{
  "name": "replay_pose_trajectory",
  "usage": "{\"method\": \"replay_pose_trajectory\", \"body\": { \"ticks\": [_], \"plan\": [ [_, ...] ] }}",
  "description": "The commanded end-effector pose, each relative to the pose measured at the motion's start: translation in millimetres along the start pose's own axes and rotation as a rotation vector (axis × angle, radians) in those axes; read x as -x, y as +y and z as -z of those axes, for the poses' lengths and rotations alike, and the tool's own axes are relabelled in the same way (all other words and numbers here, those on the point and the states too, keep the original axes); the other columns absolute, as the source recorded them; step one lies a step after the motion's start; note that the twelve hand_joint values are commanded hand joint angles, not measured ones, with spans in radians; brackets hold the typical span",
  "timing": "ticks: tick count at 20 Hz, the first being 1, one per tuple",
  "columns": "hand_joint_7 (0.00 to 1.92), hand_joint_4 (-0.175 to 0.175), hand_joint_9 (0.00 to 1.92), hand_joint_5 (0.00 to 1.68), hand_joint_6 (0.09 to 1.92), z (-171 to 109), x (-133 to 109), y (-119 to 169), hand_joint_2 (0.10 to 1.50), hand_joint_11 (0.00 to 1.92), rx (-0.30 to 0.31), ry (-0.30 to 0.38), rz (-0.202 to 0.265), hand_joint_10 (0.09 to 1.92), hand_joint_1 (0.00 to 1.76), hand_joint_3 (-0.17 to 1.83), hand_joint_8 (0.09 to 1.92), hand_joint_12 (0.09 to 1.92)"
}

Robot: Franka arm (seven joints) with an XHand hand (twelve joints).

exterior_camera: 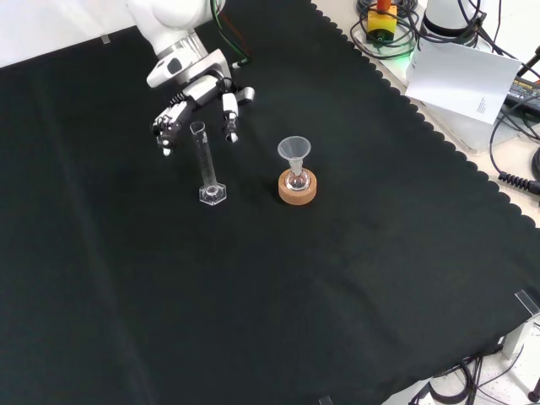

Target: Put the graduated cylinder back on the table.

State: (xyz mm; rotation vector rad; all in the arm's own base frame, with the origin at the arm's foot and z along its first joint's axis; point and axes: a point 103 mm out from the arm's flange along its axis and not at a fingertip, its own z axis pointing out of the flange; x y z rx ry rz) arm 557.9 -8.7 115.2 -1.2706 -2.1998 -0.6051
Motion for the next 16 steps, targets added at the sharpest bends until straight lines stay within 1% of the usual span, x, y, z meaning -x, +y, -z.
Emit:
{"method": "replay_pose_trajectory", "body": {
  "ticks": [1,4,7,9,13,16],
  "plan": [
    [0.00,-0.039,0.50,0.23,0.09,42.9,-15.7,-51.6,0.87,0.05,0.045,-0.091,-0.114,0.09,0.63,-0.17,0.60,1.44],
    [0.00,-0.039,0.50,0.23,0.09,62.5,-35.5,-75.4,0.87,0.04,0.070,-0.143,-0.146,0.09,0.63,-0.17,0.59,1.45],
    [0.00,-0.039,0.50,0.22,0.09,81.5,-60.1,-98.9,0.87,0.04,0.086,-0.211,-0.162,0.09,0.62,-0.17,0.59,1.45],
    [0.00,-0.039,0.50,0.22,0.09,90.8,-75.6,-112.3,0.87,0.04,0.096,-0.240,-0.179,0.09,0.62,-0.17,0.59,1.45],
    [0.00,-0.039,0.50,0.22,0.09,105.2,-104.3,-135.7,0.87,0.04,0.118,-0.276,-0.212,0.09,0.62,-0.16,0.59,1.45],
    [0.00,-0.039,0.51,0.22,0.09,111.3,-119.7,-145.0,0.88,0.05,0.125,-0.291,-0.227,0.09,0.62,-0.16,0.59,1.45]
  ]
}}
